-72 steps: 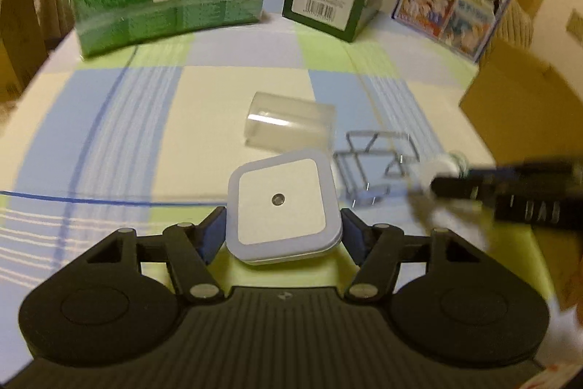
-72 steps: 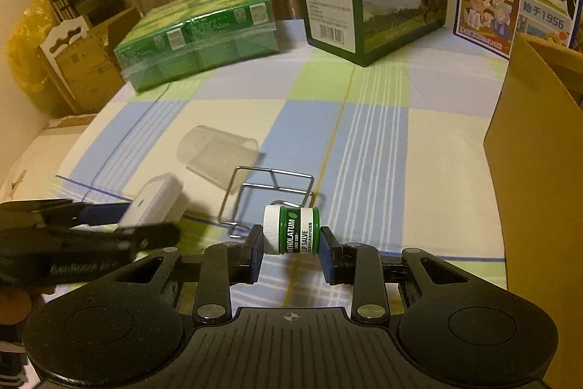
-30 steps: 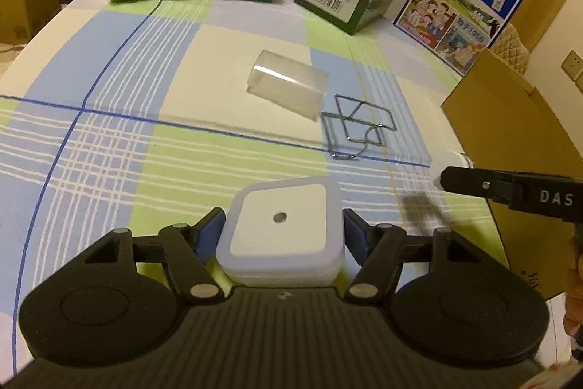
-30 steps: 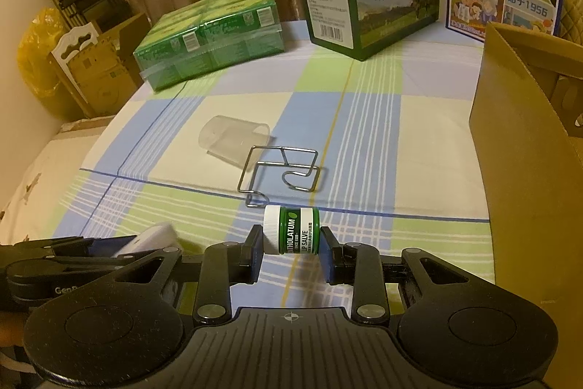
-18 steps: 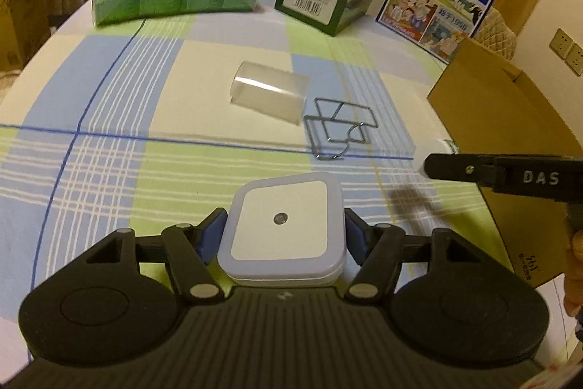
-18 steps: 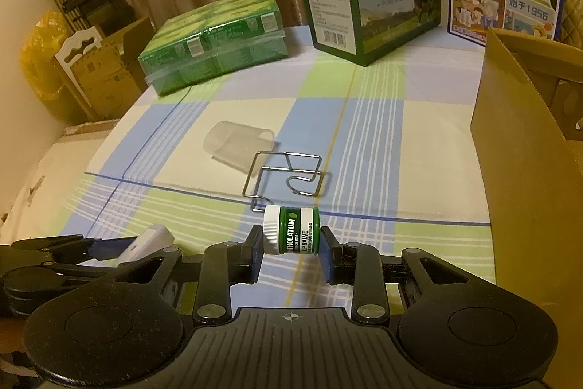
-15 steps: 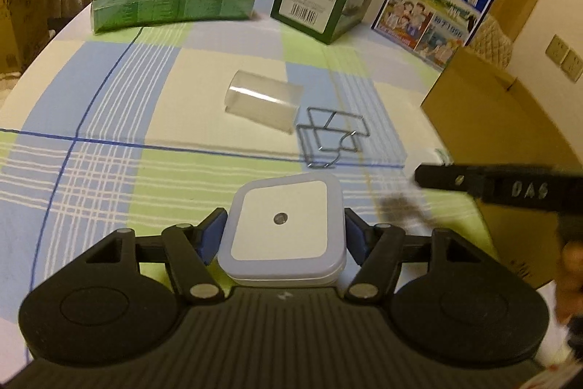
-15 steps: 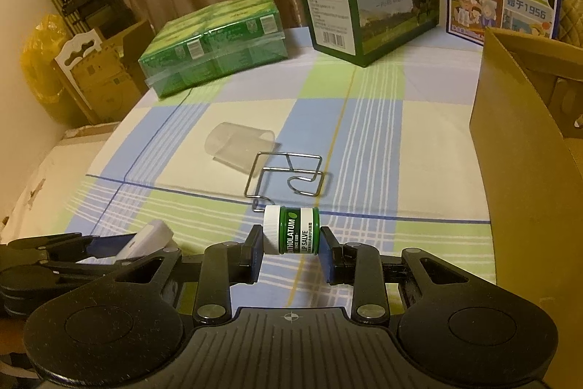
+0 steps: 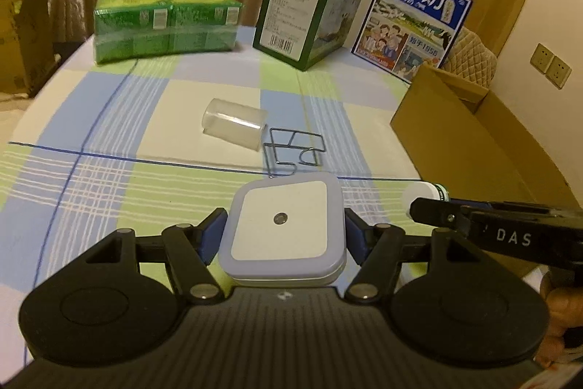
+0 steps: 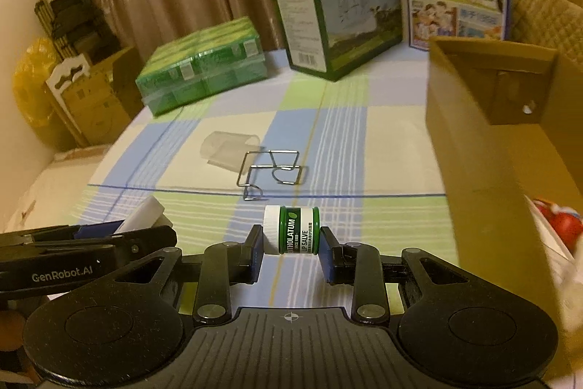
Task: Organize rigid objects
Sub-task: 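Carry the nightlight and pill bottle over the cardboard box with both grippers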
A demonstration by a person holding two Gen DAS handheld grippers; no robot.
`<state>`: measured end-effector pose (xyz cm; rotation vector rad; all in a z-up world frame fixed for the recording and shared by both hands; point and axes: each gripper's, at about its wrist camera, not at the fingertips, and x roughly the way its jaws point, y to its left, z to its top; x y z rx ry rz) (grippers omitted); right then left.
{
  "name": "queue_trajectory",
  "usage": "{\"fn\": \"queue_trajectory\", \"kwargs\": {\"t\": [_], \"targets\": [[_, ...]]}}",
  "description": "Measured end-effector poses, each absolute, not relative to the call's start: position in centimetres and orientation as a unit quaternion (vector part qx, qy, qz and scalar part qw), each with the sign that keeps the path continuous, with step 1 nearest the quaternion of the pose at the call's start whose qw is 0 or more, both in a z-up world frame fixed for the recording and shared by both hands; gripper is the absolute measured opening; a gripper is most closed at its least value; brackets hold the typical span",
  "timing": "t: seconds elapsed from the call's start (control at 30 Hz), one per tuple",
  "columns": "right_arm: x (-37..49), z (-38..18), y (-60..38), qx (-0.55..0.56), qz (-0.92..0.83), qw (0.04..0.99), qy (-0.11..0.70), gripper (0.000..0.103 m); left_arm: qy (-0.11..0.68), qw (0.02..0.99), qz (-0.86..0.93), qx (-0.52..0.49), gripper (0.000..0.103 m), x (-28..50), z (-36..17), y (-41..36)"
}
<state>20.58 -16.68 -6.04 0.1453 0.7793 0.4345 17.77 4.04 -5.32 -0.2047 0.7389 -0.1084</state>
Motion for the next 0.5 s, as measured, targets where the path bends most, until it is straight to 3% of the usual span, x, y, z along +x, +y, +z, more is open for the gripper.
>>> {"fn": "queue_trajectory", "kwargs": {"t": [0.5], "targets": [[11.8, 2.8, -22.3, 0.080, 0.179, 0.926, 0.321, 0.028, 0.337, 0.937, -0.025, -0.091, 0.063, 10.3, 2.1, -1.6]]}}
